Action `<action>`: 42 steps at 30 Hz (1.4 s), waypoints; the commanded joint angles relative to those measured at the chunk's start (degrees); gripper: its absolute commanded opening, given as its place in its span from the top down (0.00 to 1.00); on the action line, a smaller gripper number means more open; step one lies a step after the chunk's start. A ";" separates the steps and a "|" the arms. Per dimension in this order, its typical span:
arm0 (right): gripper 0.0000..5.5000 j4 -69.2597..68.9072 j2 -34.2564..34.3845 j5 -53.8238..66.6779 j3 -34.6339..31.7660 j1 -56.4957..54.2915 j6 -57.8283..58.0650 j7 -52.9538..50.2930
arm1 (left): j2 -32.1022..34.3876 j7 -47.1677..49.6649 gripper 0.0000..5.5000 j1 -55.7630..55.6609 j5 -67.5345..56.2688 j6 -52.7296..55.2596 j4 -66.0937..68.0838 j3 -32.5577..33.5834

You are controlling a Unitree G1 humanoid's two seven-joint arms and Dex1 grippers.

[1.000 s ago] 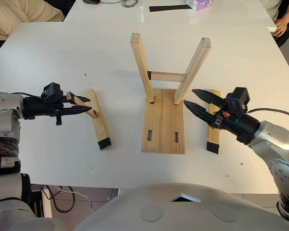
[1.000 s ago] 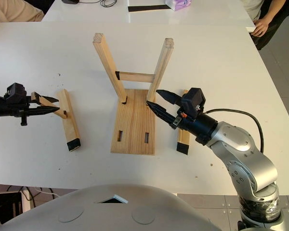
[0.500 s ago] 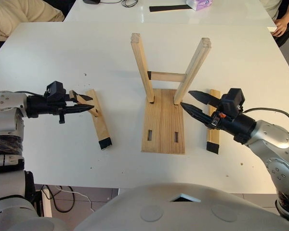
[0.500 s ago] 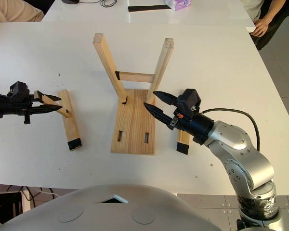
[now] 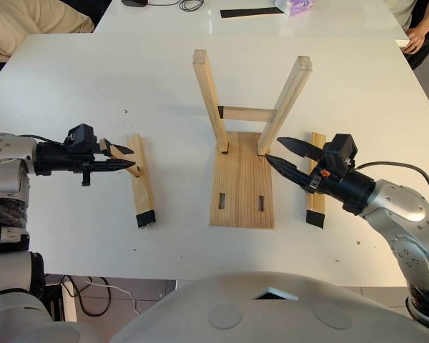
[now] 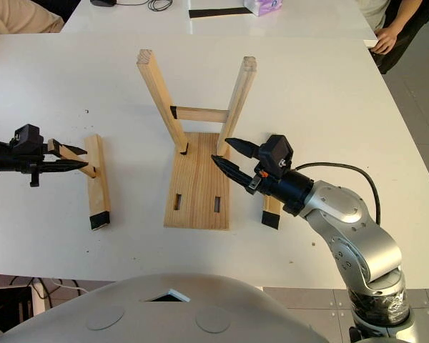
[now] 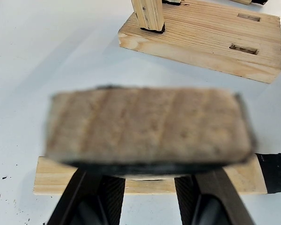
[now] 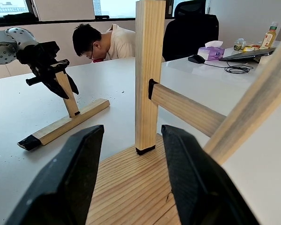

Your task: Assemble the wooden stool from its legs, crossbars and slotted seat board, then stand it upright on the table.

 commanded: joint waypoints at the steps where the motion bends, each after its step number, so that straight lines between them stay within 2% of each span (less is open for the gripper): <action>1: 0.59 0.50 -0.62 -1.19 0.44 -0.43 -0.31 0.59 | -1.55 1.74 0.76 4.70 3.87 -1.39 -1.15 -2.66; 11: 0.59 2.60 -2.65 -1.34 1.08 -2.23 0.89 4.09 | -4.85 8.87 0.76 15.90 -0.10 2.58 -8.88 -1.80; 19: 0.59 4.53 -3.73 -2.16 1.62 -4.56 0.98 5.53 | -5.48 15.00 0.76 17.00 0.89 2.69 -8.86 -2.18; 20: 0.59 4.57 -3.81 -2.24 1.69 -4.66 0.97 5.66 | -5.71 16.17 0.70 16.70 1.57 2.02 -8.15 -2.19; 28: 0.59 5.36 -4.00 -3.02 2.51 -4.97 0.77 6.56 | -9.66 23.33 0.50 17.28 5.68 -3.63 -6.02 -3.15; 30: 0.59 5.58 -4.31 -2.91 2.15 -5.40 0.86 7.02 | -10.12 23.60 0.43 17.66 3.25 -3.19 -7.05 -1.62; 36: 0.59 5.84 -4.91 -2.61 0.73 -5.42 0.66 7.72 | -6.63 19.42 0.43 22.43 -8.55 8.91 -19.49 5.19; 42: 0.59 5.34 -4.80 -2.42 0.17 -4.74 0.46 7.60 | -5.11 20.43 0.43 23.14 -18.58 20.96 -31.38 13.48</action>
